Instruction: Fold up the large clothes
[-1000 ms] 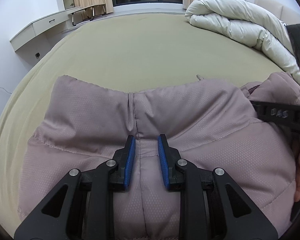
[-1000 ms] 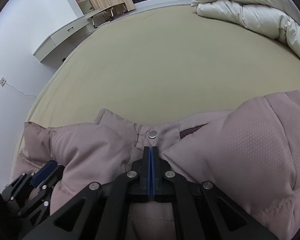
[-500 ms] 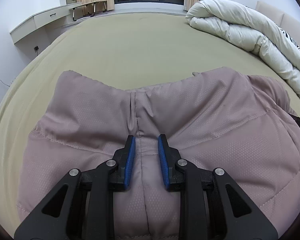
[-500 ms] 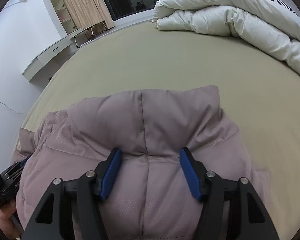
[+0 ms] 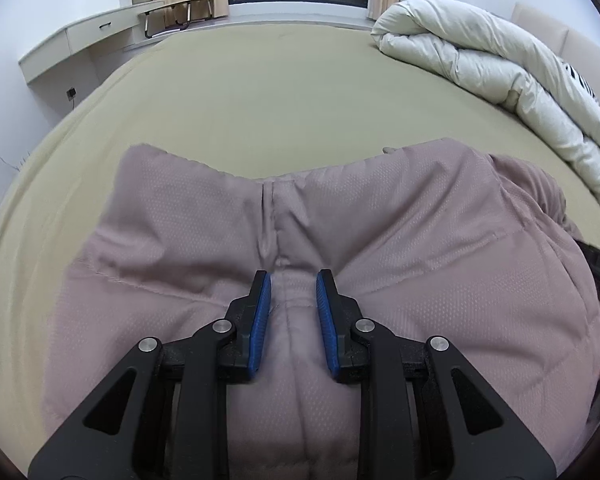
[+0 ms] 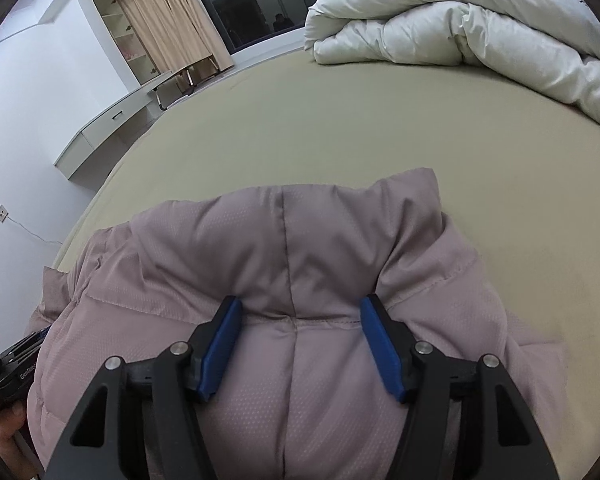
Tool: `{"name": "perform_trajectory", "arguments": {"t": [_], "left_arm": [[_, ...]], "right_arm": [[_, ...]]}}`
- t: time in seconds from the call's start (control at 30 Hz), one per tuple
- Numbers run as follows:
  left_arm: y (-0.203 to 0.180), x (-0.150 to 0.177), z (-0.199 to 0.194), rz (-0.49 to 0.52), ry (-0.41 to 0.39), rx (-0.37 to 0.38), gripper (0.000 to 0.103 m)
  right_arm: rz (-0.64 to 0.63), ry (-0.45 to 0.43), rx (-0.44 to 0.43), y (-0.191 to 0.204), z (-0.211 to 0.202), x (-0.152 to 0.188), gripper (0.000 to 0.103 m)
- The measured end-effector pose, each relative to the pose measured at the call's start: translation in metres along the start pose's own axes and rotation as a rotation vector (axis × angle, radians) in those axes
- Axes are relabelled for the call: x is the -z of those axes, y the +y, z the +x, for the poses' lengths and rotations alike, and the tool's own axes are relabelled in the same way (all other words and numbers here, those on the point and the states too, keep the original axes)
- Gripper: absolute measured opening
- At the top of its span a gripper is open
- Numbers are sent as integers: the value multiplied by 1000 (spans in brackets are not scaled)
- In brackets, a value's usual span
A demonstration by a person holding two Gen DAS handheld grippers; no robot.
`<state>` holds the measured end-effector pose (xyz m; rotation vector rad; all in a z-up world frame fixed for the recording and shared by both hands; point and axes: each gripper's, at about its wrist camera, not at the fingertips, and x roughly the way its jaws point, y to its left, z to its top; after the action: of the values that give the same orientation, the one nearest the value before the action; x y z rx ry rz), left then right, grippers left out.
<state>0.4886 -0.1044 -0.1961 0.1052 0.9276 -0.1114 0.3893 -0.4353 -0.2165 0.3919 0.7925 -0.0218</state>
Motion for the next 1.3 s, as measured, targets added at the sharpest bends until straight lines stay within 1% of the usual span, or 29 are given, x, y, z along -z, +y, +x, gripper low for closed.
{"name": "perform_trajectory", "arguments": {"t": [0.07, 0.13, 0.17, 0.2, 0.23, 0.3, 0.37, 0.4, 0.43, 0.47, 0.5, 0.53, 0.6, 0.67, 0.77, 0.9, 1.03, 1.1, 1.17, 1.2, 1.23, 1.3], "left_arm": [[-1, 2, -18, 63, -32, -72, 28], [-2, 4, -31, 114, -79, -142, 39], [-3, 4, -35, 127, -93, -158, 39], [-4, 2, -38, 135, -103, -155, 39], [-4, -2, -41, 141, -121, -152, 39], [-5, -11, -43, 137, -148, -159, 39], [-2, -23, -34, 118, -130, -153, 39], [2, -26, -27, 98, -108, -154, 39], [8, -27, -10, 75, -38, -158, 39], [13, -26, 6, 58, 25, -145, 39], [17, -24, 12, 43, 34, -134, 39], [21, -24, 16, 18, 38, -116, 39], [21, -25, 21, 12, 51, -111, 39], [22, -26, 27, 7, 64, -101, 39], [27, -28, 31, -5, 74, -82, 39], [31, -23, 29, -22, 62, -73, 39], [45, -20, 29, -72, 56, -15, 39], [43, -25, 25, -67, 75, -10, 39], [43, -18, 5, -20, 75, -57, 39], [43, -14, -9, -12, 66, -78, 39], [46, -6, -26, -32, 46, -84, 39], [49, 10, -60, -98, -7, -62, 39]], "right_arm": [[1, -1, 0, 1, -1, -1, 65], [-7, 7, 20, 5, -3, -3, 65], [-18, 23, 45, 9, -5, -5, 65], [-35, 45, 77, 14, -9, -10, 64], [-37, 48, 89, 21, -18, -16, 61], [-41, -16, 28, 32, -41, -31, 59], [-105, -70, 58, 47, -51, -47, 54], [-147, -63, 81, 53, -46, -53, 47], [-183, -18, 118, 56, -31, -58, 41], [-200, 50, 154, 54, -11, -58, 39], [-200, 121, 186, 45, 12, -53, 38], [-177, 151, 182, 35, 26, -48, 38], [-77, 135, 141, 15, 33, -47, 38], [-29, 139, 113, 5, 36, -48, 38], [-12, 151, 88, -2, 41, -51, 38], [-2, 138, 81, -6, 47, -52, 39], [37, 120, 43, -15, 50, -53, 39], [38, 117, 39, -13, 45, -51, 39], [14, 120, 58, -7, 34, -53, 42], [-12, 116, 81, -1, 22, -54, 43], [-37, 92, 85, 3, 7, -55, 43], [-72, 33, 21, 12, -32, -47, 43]]}}
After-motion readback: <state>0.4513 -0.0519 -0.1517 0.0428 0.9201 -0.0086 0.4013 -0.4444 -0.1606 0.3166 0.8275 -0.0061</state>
